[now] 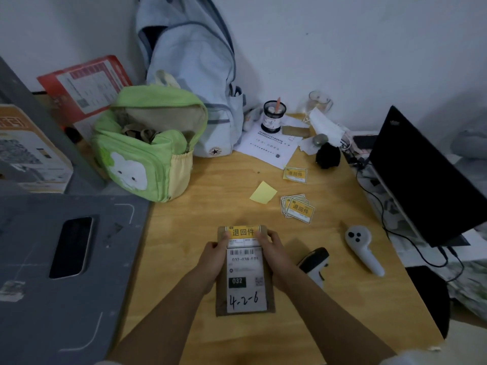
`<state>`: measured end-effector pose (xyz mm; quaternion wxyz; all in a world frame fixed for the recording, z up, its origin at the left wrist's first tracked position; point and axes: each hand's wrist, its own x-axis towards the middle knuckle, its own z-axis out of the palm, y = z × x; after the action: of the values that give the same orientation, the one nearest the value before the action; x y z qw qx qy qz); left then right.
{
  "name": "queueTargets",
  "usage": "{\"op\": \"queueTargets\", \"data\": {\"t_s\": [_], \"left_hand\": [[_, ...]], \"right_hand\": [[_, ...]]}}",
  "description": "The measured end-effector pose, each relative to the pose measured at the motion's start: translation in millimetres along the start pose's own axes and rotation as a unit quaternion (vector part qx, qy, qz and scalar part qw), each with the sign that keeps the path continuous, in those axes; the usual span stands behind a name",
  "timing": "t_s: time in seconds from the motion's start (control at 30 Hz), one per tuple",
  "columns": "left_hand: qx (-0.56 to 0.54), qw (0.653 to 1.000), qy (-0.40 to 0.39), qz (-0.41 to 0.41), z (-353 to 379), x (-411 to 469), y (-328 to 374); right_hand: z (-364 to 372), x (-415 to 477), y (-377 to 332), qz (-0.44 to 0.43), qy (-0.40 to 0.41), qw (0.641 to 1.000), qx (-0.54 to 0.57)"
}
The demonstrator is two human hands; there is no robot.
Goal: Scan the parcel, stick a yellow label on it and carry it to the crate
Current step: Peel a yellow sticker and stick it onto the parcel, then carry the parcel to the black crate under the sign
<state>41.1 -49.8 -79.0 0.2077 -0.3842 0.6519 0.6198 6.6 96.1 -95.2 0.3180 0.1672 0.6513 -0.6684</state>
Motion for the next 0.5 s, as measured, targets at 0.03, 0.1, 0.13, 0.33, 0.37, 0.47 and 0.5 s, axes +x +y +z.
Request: {"op": "queueTargets", "data": {"t_s": [0.03, 0.1, 0.13, 0.33, 0.37, 0.47, 0.5], "left_hand": [[-0.002, 1.000, -0.005, 0.008, -1, -2, 2], [0.007, 1.000, -0.024, 0.015, -2, -8, 4], [0.013, 0.999, -0.034, 0.023, -2, -12, 5], [0.069, 0.991, -0.108, 0.037, -6, -27, 9], [0.067, 0.990, -0.118, 0.045, -9, -30, 11], [0.079, 0.987, -0.136, 0.041, -16, -35, 10], [0.083, 0.984, -0.150, 0.038, -21, -42, 11]], "right_hand": [[0, -4, -5, -0.004, 0.003, 1.000, 0.008], [-3, -12, -12, -0.008, 0.019, 1.000, 0.008], [-6, -17, -13, -0.011, 0.028, 1.000, 0.010], [-12, -45, -9, -0.009, 0.081, 0.996, 0.035], [-10, -51, -9, -0.010, 0.088, 0.995, 0.035], [-1, -69, -9, -0.004, 0.100, 0.994, 0.038], [3, -78, -10, -0.003, 0.102, 0.994, 0.042]]}}
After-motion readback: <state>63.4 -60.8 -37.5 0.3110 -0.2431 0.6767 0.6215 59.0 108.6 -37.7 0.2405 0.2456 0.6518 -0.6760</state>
